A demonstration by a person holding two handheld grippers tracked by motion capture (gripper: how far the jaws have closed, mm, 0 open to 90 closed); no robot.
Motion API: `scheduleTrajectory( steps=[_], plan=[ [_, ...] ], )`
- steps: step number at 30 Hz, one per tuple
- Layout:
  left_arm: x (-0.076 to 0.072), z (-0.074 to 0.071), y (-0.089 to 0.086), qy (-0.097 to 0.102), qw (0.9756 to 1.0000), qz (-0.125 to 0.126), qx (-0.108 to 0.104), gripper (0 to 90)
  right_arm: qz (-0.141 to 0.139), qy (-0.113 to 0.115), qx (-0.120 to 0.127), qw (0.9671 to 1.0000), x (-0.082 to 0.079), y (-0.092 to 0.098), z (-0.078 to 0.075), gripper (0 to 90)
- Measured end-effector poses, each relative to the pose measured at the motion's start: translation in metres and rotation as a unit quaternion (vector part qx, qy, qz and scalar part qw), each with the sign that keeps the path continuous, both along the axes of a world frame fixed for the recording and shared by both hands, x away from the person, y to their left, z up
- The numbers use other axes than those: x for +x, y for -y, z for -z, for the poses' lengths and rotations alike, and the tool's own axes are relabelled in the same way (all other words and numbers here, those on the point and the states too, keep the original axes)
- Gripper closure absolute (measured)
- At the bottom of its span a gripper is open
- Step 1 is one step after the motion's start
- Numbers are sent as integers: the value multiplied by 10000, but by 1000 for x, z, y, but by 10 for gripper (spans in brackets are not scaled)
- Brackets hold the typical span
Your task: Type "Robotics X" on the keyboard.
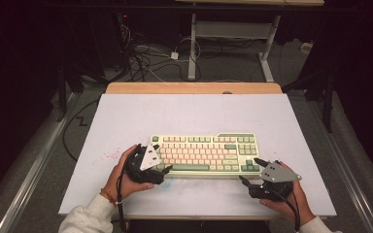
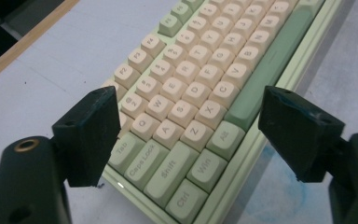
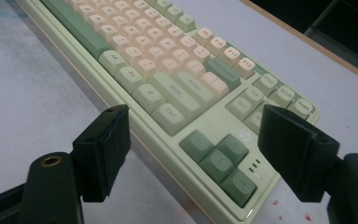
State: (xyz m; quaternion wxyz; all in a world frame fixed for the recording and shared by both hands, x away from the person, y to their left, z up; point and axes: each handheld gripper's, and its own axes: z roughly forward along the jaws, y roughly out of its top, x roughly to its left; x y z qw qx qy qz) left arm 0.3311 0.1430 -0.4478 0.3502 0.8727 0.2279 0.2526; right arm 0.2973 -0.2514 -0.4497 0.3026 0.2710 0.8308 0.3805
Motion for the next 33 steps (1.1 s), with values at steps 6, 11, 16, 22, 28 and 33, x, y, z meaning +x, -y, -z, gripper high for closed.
scheduleTrajectory(
  steps=[6, 11, 16, 22, 28, 33],
  plan=[
    [-8, 10, -10, 49, 10000, -71, -8, 178, -11, -21, 8, 10000, 0, -1, 0, 254],
    [-12, 16, -18, -36, 9999, -135, 2, 179, -32, -26, 14, 10000, 0, -1, 0, 254],
    [-16, 20, -26, -138, 9997, -194, 18, 179, -39, -38, 11, 10000, 0, -2, 1, 254],
    [-18, 24, -34, -262, 9993, -275, 13, 193, -44, -50, -3, 10000, 0, -3, 1, 254],
    [-20, 23, -40, -391, 9986, -309, -164, 325, -53, -53, -10, 10000, 0, -3, 1, 254],
    [-19, 20, -46, -567, 9974, -230, -371, 613, -42, -49, -4, 10000, 0, -2, 1, 254]
  ],
)
